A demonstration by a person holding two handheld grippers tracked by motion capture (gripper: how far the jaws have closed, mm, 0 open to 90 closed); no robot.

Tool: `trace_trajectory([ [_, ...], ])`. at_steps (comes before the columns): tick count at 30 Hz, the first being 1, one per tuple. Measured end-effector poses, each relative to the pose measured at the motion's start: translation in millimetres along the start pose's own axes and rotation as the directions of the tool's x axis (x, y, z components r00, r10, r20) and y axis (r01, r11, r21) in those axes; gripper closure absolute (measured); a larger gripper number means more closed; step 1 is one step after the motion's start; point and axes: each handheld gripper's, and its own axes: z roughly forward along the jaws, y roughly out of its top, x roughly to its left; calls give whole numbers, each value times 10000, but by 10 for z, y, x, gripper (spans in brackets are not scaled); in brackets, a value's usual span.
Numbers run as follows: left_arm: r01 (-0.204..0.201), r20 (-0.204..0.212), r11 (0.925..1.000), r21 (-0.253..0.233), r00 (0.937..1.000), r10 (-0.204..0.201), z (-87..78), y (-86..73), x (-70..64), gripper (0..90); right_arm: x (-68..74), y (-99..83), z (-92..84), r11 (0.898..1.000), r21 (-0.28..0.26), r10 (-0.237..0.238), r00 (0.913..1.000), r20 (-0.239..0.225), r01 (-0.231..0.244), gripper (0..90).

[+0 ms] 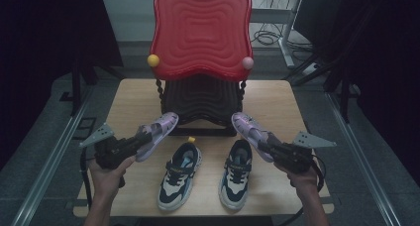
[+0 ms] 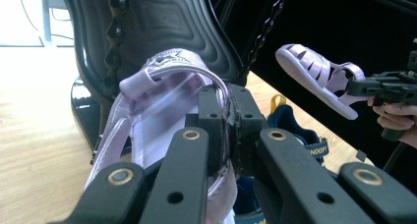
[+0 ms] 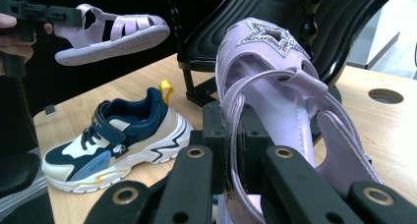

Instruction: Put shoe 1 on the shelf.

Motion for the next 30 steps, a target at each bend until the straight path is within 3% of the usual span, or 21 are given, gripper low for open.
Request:
trace_trajectory([
  [16,-265,-116,9995,-191,9996,263,330,107,-2,860,1,158,406,9997,233,-106,9997,-237,112,851],
  [30,-417,-95,9989,-206,9991,415,549,178,11,860,15,243,638,9999,109,20,9996,-269,-17,851],
])
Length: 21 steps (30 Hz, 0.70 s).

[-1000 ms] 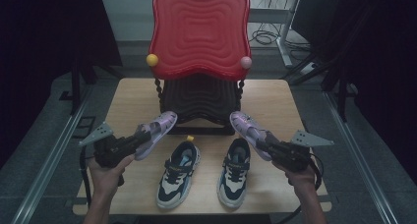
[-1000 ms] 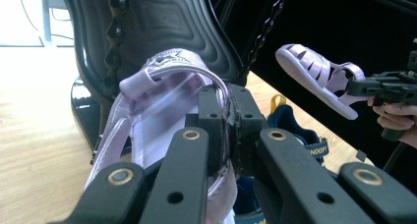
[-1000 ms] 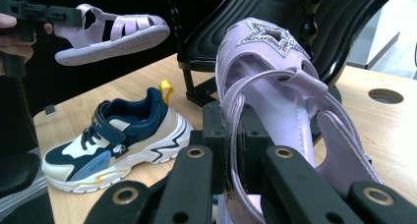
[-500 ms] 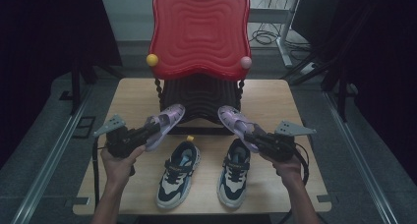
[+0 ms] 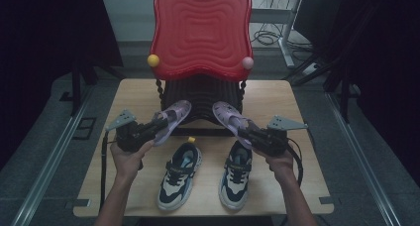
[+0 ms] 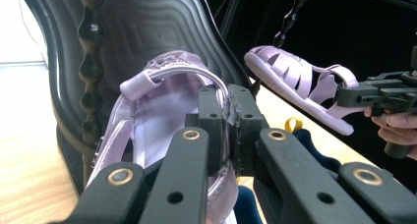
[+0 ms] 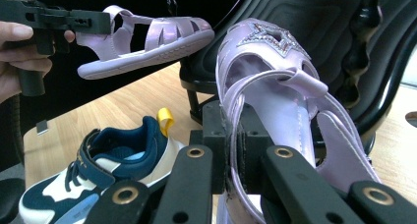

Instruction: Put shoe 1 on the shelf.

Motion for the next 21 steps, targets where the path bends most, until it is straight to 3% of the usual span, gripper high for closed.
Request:
trace_trajectory([
  [7,-17,-125,9999,-170,9999,15,97,35,2,860,44,41,140,10000,-53,42,10000,59,-41,851],
  [14,-147,-540,9993,-355,9985,127,198,34,12,860,61,92,289,9999,11,100,9996,265,-101,851],
  [21,-253,-721,9987,-438,9972,221,292,49,-6,860,73,133,387,9992,-299,272,9983,517,-257,851],
])
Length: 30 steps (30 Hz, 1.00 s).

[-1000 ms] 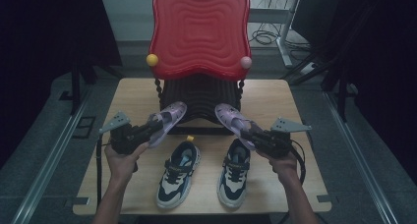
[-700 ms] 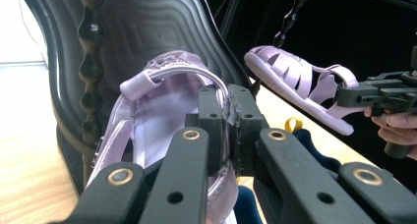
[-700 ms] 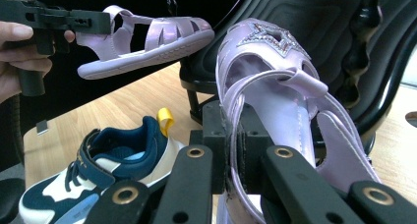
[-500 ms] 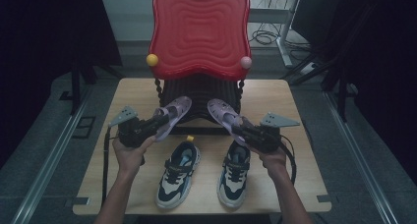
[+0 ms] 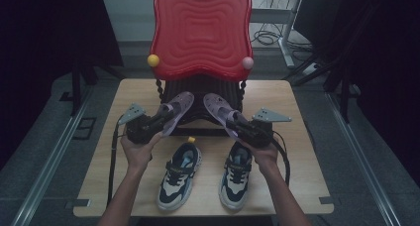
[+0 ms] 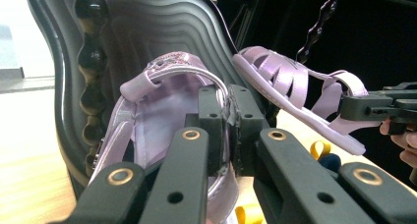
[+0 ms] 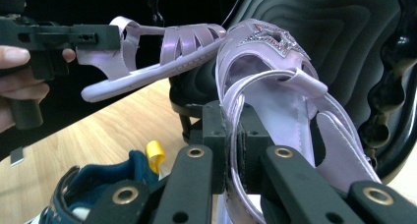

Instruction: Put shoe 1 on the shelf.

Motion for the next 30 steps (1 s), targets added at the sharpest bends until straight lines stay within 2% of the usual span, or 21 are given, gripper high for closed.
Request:
trace_trajectory([
  [5,-55,-63,10000,-73,10000,55,72,0,6,859,5,11,59,10000,-80,39,9999,152,-38,851],
  [8,-156,-147,9999,-21,9998,156,112,7,21,859,0,13,114,9999,-7,-114,9996,260,114,851],
  [13,-193,-162,9998,-65,9997,191,171,29,37,860,-21,14,175,9999,-85,99,9991,408,-95,851],
  [20,-352,-177,9993,-94,9992,350,262,70,22,859,-20,35,239,9997,-237,131,9983,566,-117,851],
  [24,-531,-308,9985,-138,9981,527,312,93,11,859,-13,63,275,9994,-331,108,9978,650,-87,851],
  [30,-580,-473,9980,-265,9973,567,378,106,25,859,-3,97,362,9990,-456,18,9954,962,26,851],
])
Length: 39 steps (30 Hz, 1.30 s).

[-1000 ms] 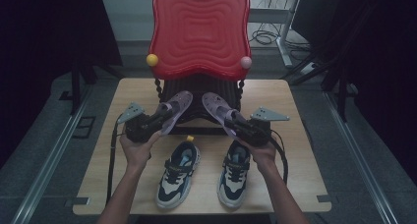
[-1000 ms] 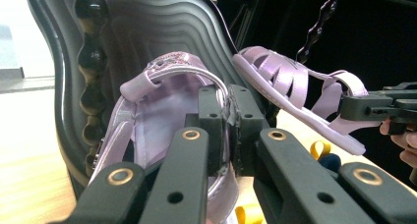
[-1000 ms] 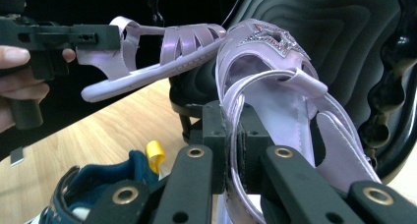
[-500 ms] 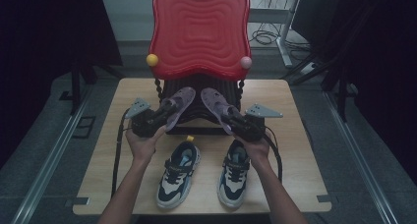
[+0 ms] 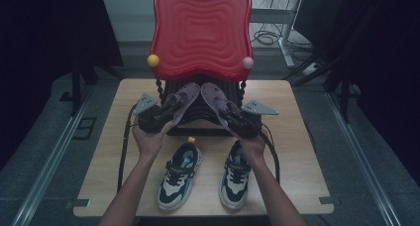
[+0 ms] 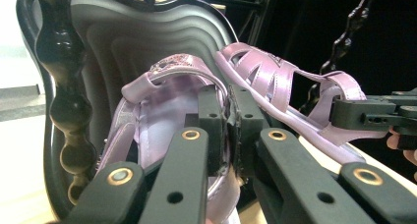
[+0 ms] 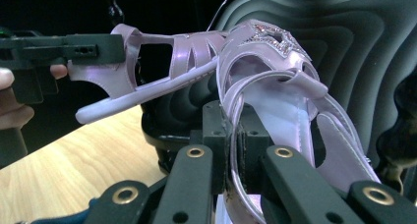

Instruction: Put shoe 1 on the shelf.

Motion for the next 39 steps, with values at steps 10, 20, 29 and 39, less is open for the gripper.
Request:
trace_trajectory([
  [10,-359,-338,9993,-65,9988,357,112,-5,6,858,-5,30,108,9998,-204,23,9986,521,-13,851],
  [20,-539,-467,9982,-254,9975,527,190,31,11,857,28,75,199,9991,-381,-153,9964,833,186,851],
  [29,-610,-669,9965,-577,9961,571,244,49,36,856,41,130,277,9979,-545,-293,9917,1253,364,851],
  [39,-715,-846,9947,-742,9943,651,340,13,61,856,51,152,427,9974,-443,-485,9855,1628,565,851],
])
